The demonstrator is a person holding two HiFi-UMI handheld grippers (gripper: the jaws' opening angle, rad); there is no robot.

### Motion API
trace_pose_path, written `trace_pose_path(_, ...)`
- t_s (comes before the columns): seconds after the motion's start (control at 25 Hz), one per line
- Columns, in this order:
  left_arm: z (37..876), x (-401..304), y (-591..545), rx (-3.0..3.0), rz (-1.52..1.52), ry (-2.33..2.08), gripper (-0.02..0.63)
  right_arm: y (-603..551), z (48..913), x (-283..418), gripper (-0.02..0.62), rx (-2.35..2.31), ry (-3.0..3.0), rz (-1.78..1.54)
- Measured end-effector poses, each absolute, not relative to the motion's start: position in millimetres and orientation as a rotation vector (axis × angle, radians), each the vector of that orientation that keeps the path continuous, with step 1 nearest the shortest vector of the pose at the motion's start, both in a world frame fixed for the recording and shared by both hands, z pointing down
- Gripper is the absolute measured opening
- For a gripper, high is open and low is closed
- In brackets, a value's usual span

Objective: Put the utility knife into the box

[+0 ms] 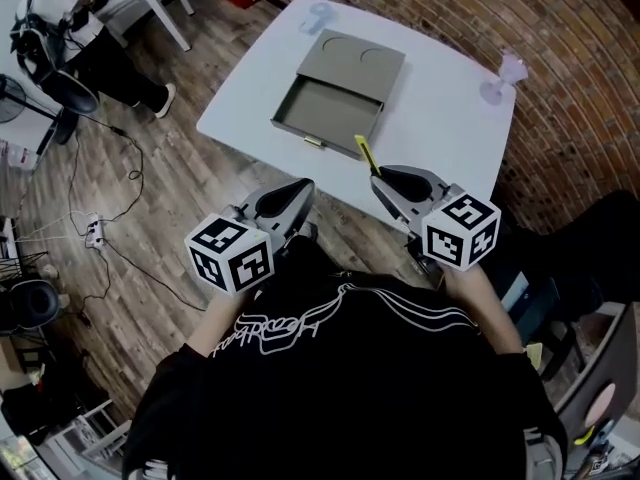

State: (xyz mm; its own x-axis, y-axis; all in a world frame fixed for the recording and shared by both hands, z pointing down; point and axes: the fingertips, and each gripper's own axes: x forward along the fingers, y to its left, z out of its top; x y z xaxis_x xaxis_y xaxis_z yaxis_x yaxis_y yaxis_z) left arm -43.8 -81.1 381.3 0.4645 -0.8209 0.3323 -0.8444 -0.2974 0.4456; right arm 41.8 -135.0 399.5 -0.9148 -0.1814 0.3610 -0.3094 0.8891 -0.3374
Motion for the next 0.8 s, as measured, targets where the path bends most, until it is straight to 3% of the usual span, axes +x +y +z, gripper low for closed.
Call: trace_pose_path(0.8,402.0,-163.8,-201.2,2.223,0.160,-1.127,0.031,-234.4,447.0,-56.1,0.051,0.633,-2.486,0.521)
